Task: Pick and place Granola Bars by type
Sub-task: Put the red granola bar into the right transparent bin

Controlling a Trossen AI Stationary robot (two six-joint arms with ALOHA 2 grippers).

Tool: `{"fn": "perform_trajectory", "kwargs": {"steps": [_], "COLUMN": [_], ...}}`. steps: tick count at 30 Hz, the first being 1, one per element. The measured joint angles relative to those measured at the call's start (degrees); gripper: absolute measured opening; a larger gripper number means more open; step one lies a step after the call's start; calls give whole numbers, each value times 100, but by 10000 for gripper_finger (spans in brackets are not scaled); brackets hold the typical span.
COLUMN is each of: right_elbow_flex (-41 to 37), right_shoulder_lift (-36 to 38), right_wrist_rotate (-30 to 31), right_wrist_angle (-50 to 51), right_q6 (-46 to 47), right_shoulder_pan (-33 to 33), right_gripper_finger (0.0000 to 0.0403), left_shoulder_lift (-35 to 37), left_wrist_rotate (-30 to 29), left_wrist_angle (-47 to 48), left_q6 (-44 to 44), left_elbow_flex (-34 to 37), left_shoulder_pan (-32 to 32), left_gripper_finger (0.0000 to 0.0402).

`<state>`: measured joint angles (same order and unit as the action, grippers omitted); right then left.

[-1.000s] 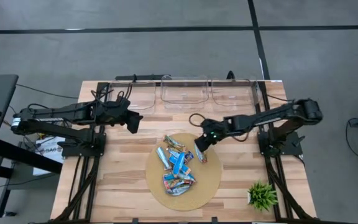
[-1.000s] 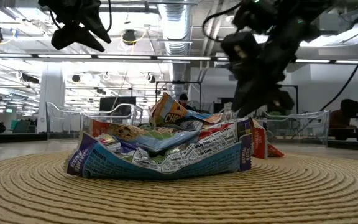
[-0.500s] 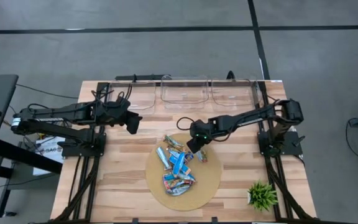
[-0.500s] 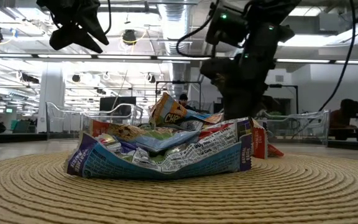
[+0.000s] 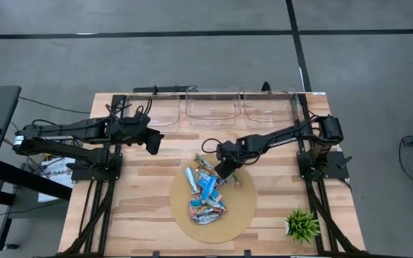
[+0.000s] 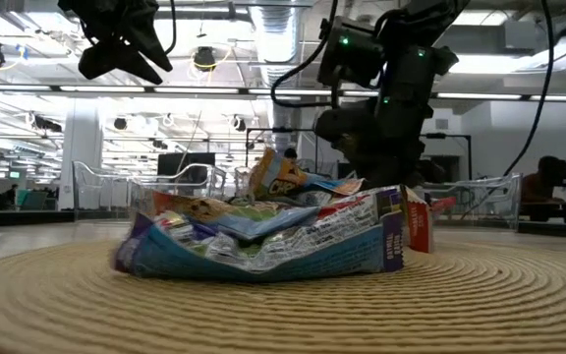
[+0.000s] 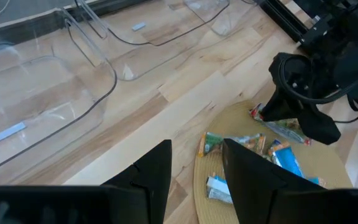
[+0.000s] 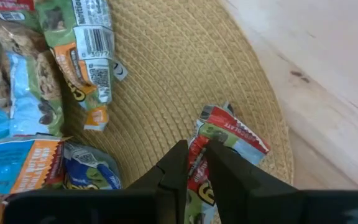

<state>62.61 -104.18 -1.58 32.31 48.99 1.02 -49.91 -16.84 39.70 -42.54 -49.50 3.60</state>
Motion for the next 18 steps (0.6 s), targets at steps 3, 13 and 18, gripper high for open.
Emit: {"fn": "perform_trajectory", "kwargs": {"steps": [3,13,18], "right_elbow_flex": [0,-4,-9], "right_shoulder_lift": [2,2,2], "right_wrist_rotate": [0,-24,-105], "right_wrist_angle": [91,81,70], "right_q6": [-52,-103,-101], "right_shoulder_pan": [-3,8,8], "right_gripper_finger": [28,2,1], "left_shoulder_lift": [0,0,0], "left_wrist_rotate": [0,0,-2], "left_wrist_angle": [2,3,2], "left_q6": [43,136,142], "left_elbow_flex": [0,0,0], "left_shoulder_pan": [0,0,0], "left_gripper_finger": [135,135,135]}}
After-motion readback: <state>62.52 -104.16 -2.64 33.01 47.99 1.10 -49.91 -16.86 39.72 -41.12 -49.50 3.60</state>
